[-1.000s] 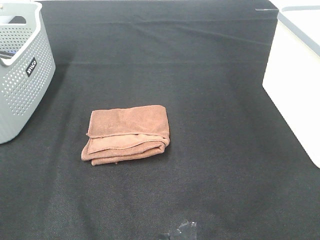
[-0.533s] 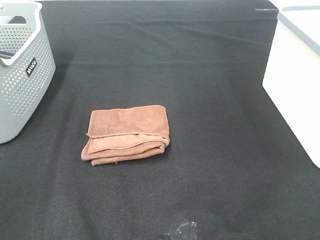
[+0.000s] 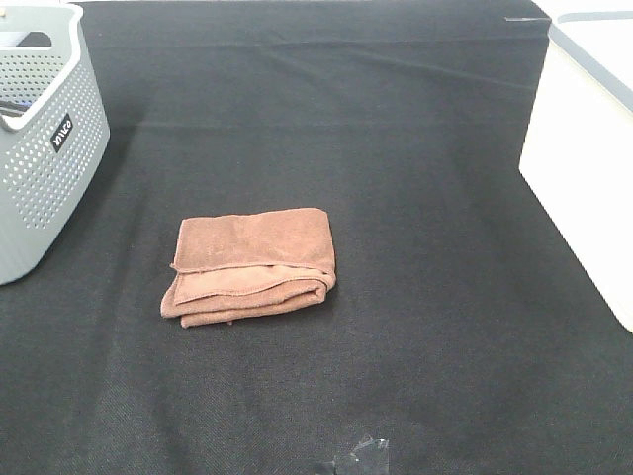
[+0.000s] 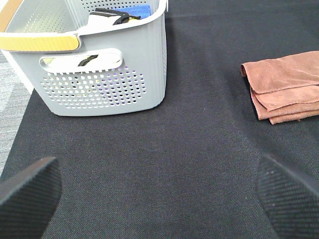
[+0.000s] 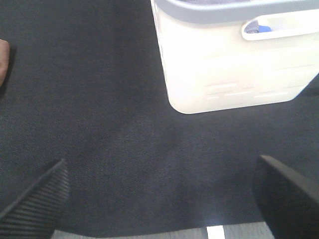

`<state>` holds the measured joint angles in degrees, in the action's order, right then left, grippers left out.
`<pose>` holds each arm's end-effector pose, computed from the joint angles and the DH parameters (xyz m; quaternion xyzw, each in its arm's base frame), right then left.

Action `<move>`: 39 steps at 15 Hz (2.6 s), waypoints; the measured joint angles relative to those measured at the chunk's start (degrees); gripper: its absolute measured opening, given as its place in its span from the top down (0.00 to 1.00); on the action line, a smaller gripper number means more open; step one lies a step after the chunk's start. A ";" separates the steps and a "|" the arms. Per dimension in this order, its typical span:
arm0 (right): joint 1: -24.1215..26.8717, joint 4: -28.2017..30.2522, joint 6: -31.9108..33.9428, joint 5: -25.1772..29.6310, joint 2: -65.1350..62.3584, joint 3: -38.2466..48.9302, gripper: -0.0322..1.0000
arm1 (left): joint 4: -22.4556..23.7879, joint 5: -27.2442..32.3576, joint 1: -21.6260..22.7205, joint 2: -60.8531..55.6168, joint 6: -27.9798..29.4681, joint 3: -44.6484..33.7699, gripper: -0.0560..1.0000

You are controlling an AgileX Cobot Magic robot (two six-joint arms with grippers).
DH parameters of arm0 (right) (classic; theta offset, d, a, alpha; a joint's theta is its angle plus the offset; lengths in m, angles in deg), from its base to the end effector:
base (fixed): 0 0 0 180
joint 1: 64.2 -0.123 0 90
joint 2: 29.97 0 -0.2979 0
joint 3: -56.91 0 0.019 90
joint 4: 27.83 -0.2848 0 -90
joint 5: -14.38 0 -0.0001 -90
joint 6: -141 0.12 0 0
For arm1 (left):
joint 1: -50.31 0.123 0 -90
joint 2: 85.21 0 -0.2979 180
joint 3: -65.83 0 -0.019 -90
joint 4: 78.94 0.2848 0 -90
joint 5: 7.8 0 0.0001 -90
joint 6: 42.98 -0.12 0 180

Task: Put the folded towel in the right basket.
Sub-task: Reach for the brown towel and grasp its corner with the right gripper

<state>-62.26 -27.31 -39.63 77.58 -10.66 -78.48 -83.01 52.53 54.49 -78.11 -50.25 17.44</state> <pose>0.0619 -0.0031 0.2913 0.0102 0.8953 -0.0145 0.4450 0.0366 -0.0048 0.2847 0.0243 0.8463 0.0177 0.5318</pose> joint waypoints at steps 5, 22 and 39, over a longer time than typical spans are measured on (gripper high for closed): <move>0.00 -6.19 0.00 4.13 34.03 -23.20 0.04 | 0.00 0.00 0.00 0.00 0.00 0.00 0.01; -19.94 -40.39 -11.29 -14.50 91.56 -37.53 0.04 | 0.00 0.00 0.00 0.00 0.00 0.00 0.01; -19.94 -65.37 -28.93 -24.18 114.36 -38.50 0.04 | 0.00 0.00 0.00 0.00 0.00 0.00 0.01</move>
<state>-82.20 -92.68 -68.57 53.40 103.70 -116.98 -83.01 52.53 54.49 -78.11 -50.25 17.44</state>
